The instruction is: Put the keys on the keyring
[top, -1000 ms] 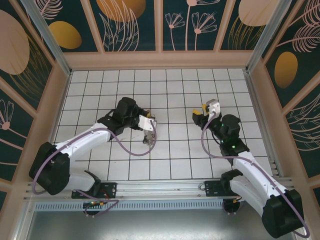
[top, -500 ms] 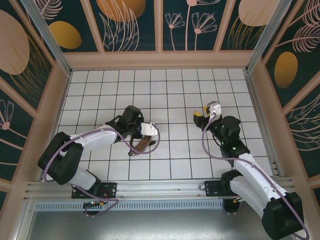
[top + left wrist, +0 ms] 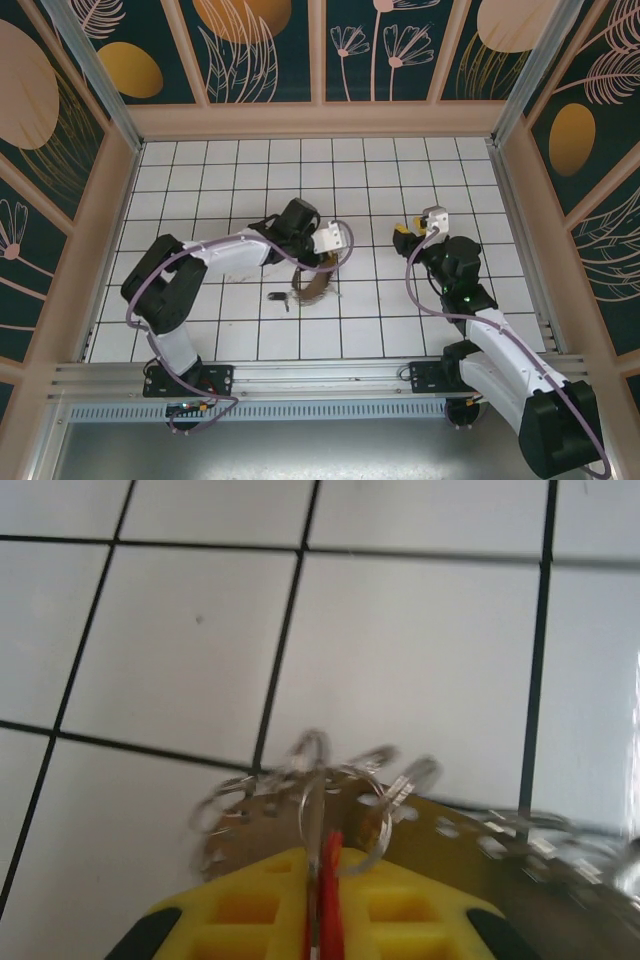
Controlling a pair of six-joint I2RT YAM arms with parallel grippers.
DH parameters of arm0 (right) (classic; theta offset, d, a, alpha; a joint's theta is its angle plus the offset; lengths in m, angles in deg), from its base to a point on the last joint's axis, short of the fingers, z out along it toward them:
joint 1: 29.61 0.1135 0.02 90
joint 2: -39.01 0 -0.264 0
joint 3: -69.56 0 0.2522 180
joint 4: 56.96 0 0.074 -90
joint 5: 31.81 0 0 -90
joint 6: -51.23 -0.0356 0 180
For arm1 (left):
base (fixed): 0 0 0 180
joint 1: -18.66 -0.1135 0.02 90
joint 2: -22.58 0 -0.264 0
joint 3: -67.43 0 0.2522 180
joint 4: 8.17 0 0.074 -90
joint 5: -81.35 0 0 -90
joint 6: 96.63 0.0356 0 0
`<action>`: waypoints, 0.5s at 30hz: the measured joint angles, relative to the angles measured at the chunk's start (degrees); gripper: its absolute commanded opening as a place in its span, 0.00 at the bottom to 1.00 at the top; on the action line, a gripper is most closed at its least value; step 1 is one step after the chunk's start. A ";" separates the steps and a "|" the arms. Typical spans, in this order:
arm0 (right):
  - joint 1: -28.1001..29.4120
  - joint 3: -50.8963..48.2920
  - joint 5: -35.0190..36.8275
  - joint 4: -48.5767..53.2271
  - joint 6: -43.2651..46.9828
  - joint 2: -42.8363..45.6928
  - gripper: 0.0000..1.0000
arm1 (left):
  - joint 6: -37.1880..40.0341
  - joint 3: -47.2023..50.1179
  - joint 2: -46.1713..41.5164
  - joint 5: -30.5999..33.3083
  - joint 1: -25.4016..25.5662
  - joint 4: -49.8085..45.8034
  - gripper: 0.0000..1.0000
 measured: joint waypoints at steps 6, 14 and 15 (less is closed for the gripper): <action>-2.78 -2.14 0.42 -3.17 -2.62 -0.70 0.52 | -7.87 -8.79 5.03 -1.68 0.61 -6.97 0.30; -6.12 -3.39 1.64 -5.70 -4.44 -0.70 0.97 | -13.84 -7.54 4.61 -1.62 0.81 -7.58 0.40; -6.51 -3.39 2.08 -5.79 -4.33 -0.22 0.99 | -14.93 -5.95 2.56 -1.44 0.79 -6.49 0.40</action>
